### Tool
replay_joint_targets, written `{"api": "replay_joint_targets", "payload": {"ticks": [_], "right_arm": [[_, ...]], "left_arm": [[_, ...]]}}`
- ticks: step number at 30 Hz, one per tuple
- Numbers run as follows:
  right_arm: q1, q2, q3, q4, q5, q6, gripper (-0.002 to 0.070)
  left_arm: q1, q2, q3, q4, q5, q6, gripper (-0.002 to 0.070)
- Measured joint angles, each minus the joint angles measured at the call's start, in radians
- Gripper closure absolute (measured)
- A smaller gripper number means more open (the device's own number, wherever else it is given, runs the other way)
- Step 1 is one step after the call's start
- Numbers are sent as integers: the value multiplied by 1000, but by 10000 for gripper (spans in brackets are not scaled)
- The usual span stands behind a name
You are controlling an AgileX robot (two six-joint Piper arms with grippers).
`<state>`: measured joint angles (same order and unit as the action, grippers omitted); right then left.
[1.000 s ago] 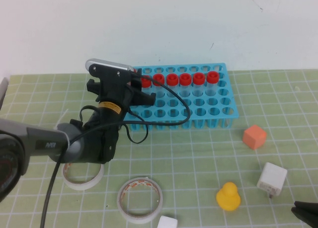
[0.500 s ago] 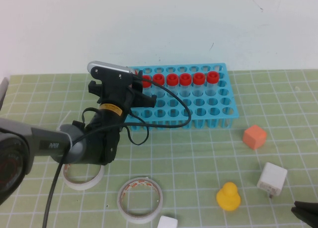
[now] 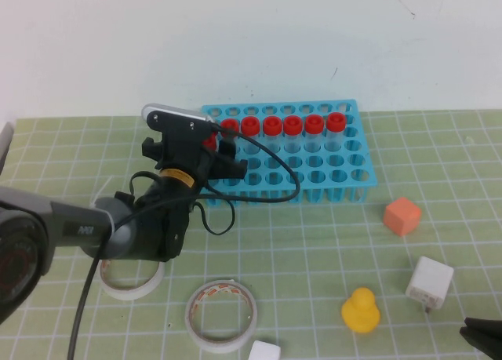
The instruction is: Place the test tubes
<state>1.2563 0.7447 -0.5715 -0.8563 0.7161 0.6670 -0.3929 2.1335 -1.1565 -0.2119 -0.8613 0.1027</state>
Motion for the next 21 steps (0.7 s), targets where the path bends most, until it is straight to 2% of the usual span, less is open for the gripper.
{"api": "replay_joint_targets", "payload": {"ticks": [4,6,9,12,17,19,21], "right_arm": [[0,0,0,0,0,0,678],[0,0,0,0,0,0,678],[0,0,0,0,0,0,678],[0,0,0,0,0,0,678],[0,0,0,0,0,0,678],[0,0,0,0,0,0,678],[0,0,0,0,0,0,678]], "left_arm": [[0,-42,0,0,82,64,141],[0,-82,0,-10,119,117,140],[0,-171,0,-47,163,208,178],[0,-276,0,-98,221,295,283],[0,-503,2,-234,432,466,579],[0,-604,4,-298,518,535,635],[0,-693,7,-363,580,595,657]]}}
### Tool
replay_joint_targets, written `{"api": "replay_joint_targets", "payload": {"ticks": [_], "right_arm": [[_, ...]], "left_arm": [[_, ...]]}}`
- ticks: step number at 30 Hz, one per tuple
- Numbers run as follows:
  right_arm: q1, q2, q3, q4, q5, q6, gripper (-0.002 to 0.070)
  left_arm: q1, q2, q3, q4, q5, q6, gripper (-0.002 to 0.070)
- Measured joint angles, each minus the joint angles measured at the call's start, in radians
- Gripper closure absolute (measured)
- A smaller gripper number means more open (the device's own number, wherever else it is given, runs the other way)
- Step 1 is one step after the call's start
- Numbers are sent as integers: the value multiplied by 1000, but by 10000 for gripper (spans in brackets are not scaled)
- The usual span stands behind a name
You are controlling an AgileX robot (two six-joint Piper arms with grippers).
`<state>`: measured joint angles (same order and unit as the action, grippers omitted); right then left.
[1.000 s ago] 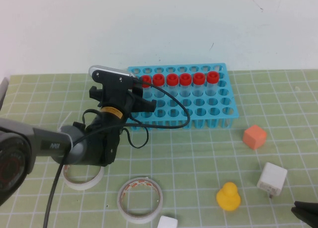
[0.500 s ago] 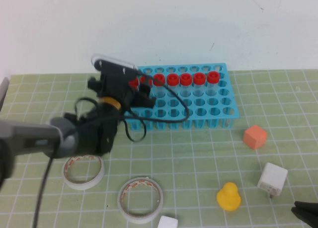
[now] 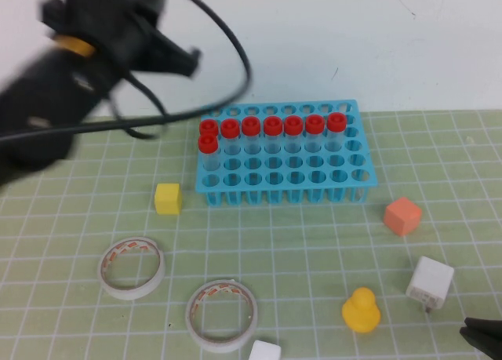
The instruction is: Place the test tubes
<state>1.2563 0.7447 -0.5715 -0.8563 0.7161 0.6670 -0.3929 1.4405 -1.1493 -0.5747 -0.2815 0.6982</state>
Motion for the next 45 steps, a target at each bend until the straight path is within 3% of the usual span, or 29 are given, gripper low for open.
{"api": "replay_joint_targets", "payload": {"ticks": [8,27,45], "right_arm": [[0,0,0,0,0,0,678],[0,0,0,0,0,0,678],[0,0,0,0,0,0,678]], "left_arm": [[2,-382,97,-119,103,108,674],[2,-1052,699,-125,261,183,675],[4,-1165,903,-142,422,183,675]]}}
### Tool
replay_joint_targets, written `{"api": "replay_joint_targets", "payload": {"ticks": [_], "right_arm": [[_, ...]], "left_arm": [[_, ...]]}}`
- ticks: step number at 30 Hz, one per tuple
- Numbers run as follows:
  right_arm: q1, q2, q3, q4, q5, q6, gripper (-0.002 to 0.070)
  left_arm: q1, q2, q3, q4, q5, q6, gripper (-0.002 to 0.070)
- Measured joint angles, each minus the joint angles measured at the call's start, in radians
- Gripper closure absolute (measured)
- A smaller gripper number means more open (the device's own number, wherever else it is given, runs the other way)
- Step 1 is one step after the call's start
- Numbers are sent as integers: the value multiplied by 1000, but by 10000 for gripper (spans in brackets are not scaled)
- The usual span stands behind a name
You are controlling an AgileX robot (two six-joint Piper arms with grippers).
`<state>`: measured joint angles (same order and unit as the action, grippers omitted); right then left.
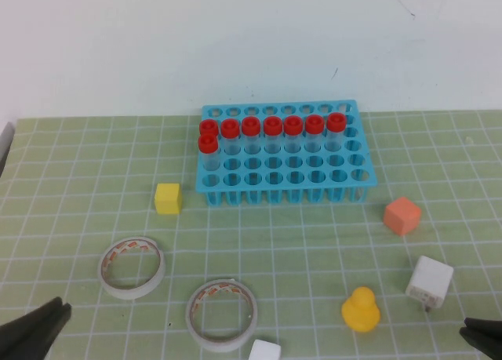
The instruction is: Place the test tubes
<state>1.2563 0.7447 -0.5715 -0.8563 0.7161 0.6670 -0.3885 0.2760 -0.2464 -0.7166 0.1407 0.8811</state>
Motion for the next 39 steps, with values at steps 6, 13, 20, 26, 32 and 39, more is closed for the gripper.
{"api": "replay_joint_targets", "payload": {"ticks": [6,13,20,26,32,39], "right_arm": [[0,0,0,0,0,0,678],[0,0,0,0,0,0,678],[0,0,0,0,0,0,678],[0,0,0,0,0,0,678],[0,0,0,0,0,0,678],[0,0,0,0,0,0,678]], "left_arm": [[103,-39,5,7,11,8,675],[225,-114,7,7,9,21,675],[247,-124,12,7,9,39,675],[247,-124,16,7,-7,59,675],[275,-153,101,250,-173,-214,675],[326,-273,265,516,-248,-529,675]]}}
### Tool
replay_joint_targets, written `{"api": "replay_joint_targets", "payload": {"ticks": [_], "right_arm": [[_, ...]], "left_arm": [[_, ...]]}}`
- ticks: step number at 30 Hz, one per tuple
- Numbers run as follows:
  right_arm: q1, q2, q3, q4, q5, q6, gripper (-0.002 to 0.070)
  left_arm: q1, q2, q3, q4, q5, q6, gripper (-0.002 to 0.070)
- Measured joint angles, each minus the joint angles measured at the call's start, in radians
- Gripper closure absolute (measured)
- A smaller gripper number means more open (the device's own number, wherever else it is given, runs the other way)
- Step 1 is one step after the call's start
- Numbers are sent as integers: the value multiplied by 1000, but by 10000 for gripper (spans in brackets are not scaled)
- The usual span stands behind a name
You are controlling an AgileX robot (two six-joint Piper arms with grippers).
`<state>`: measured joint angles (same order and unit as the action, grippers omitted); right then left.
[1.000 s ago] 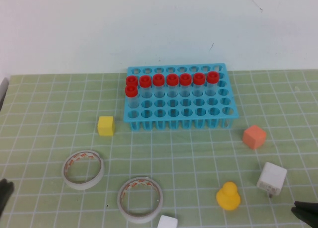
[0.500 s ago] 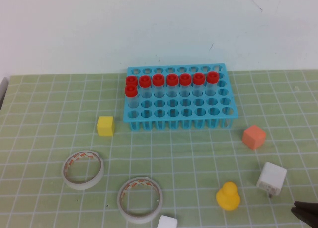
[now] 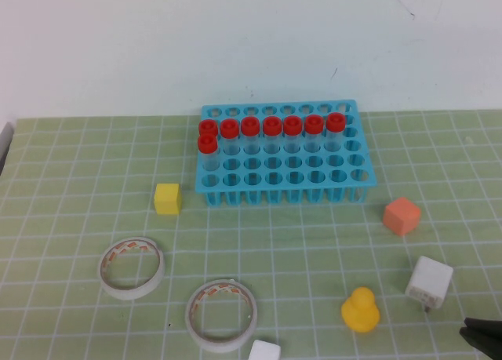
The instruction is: Place the test tubes
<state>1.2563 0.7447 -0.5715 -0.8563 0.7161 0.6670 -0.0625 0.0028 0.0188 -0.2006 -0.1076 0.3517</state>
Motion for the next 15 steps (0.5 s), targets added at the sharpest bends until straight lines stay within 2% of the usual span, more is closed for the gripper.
{"api": "replay_joint_targets", "payload": {"ticks": [6,12,15], "right_arm": [[0,0,0,0,-2,0,678],[0,0,0,0,-2,0,678],[0,0,0,0,-2,0,678]], "left_arm": [[3,-13,0,89,202,-29,675],[3,-14,0,115,398,-96,675],[3,-15,0,123,410,-135,676]]}}
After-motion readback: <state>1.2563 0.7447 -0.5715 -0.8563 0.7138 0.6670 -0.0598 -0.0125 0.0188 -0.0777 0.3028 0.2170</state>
